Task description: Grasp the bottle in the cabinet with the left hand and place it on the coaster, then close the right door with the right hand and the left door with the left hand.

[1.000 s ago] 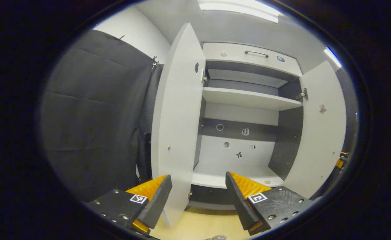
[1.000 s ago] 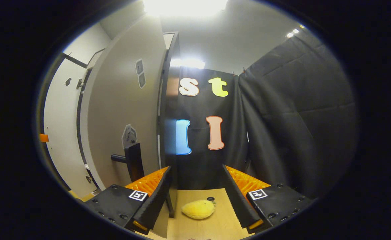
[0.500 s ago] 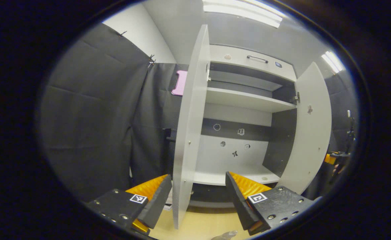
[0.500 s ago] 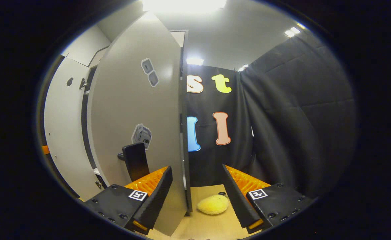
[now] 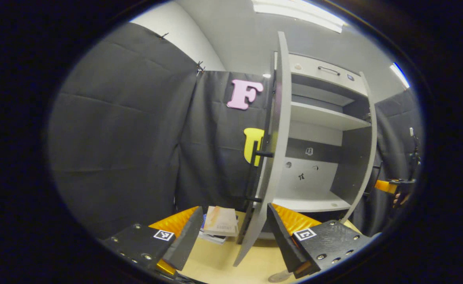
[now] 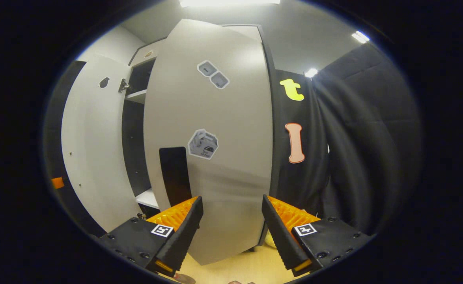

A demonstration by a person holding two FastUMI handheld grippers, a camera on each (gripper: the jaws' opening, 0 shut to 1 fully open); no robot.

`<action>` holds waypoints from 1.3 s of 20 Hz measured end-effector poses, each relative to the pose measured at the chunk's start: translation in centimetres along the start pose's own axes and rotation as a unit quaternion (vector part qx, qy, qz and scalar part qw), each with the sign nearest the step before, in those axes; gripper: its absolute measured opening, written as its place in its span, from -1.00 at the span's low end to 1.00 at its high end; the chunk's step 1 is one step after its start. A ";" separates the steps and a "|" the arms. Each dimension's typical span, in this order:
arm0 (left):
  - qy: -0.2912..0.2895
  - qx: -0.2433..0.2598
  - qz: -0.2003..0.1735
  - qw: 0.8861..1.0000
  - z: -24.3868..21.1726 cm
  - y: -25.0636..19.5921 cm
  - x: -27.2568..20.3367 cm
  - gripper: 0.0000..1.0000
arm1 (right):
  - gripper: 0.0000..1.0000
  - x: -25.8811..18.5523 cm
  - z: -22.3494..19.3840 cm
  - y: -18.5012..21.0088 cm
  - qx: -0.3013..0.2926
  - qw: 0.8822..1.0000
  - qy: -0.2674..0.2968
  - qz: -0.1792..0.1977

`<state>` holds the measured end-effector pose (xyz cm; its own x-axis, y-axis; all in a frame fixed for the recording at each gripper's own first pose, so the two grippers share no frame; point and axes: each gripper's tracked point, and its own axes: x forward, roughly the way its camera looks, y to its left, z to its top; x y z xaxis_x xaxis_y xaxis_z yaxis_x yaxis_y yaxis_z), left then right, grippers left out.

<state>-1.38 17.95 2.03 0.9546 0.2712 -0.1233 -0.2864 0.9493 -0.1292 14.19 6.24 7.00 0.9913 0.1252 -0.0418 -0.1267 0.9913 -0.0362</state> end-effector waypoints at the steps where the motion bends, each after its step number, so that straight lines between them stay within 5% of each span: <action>1: 0.002 -0.003 0.007 1.000 -0.4 1.1 -0.3 0.96 | 0.91 -0.1 -0.2 0.5 0.001 1.000 0.002 0.002; 5: 0.010 -0.013 0.018 1.000 -1.0 5.7 0.6 0.87 | 0.90 -0.3 0.0 1.9 -0.012 1.000 0.001 -0.011; 7: 0.011 -0.014 0.006 1.000 -0.6 7.0 1.7 0.96 | 0.91 -0.5 0.1 2.4 -0.012 1.000 -0.005 -0.022; 12: 0.006 -0.005 -0.030 1.000 2.1 9.2 5.7 0.77 | 0.92 -1.2 -0.9 4.7 -0.014 1.000 -0.002 -0.026; 13: 0.001 0.002 -0.037 0.999 2.6 9.3 6.5 0.96 | 0.83 -1.4 -1.2 5.0 -0.015 1.000 0.001 -0.027; 15: -0.007 0.014 -0.055 0.998 4.0 8.9 8.1 0.77 | 0.83 -2.0 -1.9 5.4 -0.015 0.999 0.008 -0.031; 16: -0.012 0.016 -0.065 0.998 4.6 8.5 8.8 0.96 | 0.83 -2.3 -2.1 5.5 -0.013 0.999 0.010 -0.032; 26: -0.018 0.043 -0.157 0.987 6.1 1.0 13.6 0.96 | 0.92 -4.5 -2.1 3.1 0.003 0.998 0.006 -0.068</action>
<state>11.80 23.55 6.28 0.9979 -0.0334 -0.0554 0.0294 0.9970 -0.0717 9.30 8.62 4.94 0.9988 -0.0110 -0.0484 0.0092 0.9993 -0.0369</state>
